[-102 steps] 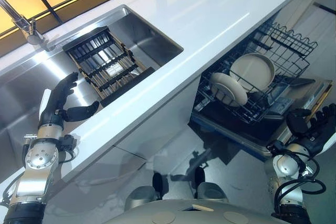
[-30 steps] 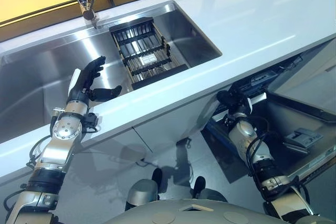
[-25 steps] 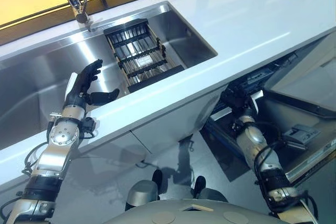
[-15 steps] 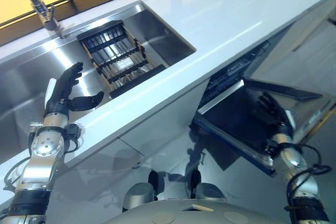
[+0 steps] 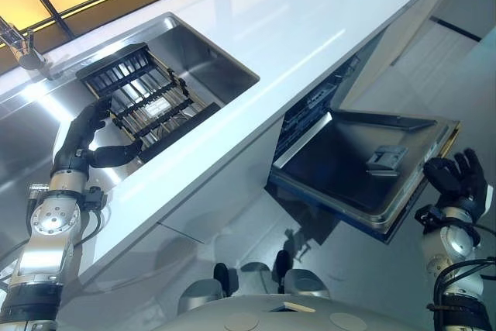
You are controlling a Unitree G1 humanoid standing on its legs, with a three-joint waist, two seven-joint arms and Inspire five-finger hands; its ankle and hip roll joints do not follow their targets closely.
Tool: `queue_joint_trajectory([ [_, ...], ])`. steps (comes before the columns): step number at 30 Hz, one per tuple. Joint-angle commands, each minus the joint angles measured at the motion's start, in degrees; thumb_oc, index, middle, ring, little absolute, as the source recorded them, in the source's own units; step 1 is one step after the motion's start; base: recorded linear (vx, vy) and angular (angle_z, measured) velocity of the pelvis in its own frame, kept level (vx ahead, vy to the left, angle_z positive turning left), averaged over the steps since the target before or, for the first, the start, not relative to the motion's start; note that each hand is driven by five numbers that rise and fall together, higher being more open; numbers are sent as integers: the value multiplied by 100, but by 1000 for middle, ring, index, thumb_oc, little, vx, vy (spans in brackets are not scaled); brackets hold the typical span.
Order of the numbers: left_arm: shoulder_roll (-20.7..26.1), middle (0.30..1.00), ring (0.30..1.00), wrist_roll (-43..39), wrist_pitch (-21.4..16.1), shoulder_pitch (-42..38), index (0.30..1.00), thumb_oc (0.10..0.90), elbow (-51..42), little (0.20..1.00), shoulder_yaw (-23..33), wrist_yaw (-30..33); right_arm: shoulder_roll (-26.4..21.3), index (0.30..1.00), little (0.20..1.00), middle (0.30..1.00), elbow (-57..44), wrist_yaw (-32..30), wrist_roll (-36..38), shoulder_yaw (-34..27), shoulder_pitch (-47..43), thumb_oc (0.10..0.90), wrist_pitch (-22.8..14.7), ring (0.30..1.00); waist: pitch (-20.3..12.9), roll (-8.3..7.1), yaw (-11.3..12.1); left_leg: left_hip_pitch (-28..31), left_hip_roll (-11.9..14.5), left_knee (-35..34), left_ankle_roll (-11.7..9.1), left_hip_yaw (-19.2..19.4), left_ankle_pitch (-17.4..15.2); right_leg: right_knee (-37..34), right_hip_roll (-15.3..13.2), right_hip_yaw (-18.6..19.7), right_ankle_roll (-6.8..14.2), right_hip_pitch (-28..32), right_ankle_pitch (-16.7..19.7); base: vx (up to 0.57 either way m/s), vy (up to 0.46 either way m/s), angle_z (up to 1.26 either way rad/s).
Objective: Pick up plates and place into dishwasher.
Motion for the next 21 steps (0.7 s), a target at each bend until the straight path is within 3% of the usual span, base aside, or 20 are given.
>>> queue_joint_trajectory([
  [1,574,900,900,-2,-458,-567,900,800,80,900,97,115,-248,900,900,900,134,-90,487,-429,-281,800,-471,900,-254,121,-10,-389,-266,505,199,181,-511,893,77,-304,418,-271,-553,75,-63,-1],
  [5,752,900,900,-2,-412,-605,900,800,95,900,131,86,-224,900,900,900,755,-209,834,-344,-283,800,-520,900,-221,175,23,-440,-214,656,172,219,-530,995,13,-387,393,-252,-614,56,-59,-1],
  [13,1020,900,900,-193,-416,-924,900,800,139,900,41,331,-574,900,900,900,1683,-958,722,-543,-410,800,-1109,900,41,368,46,-966,-152,1381,125,182,-643,1709,-191,-436,303,-619,-906,33,-15,-2],
  [21,1257,900,900,-444,-774,-1466,900,800,182,900,-114,773,-1378,900,900,900,2559,-1037,1072,-824,-889,800,-1270,900,722,447,33,-2094,-126,2338,25,181,-696,2195,-232,-262,99,-1328,-974,-97,-34,2],
])
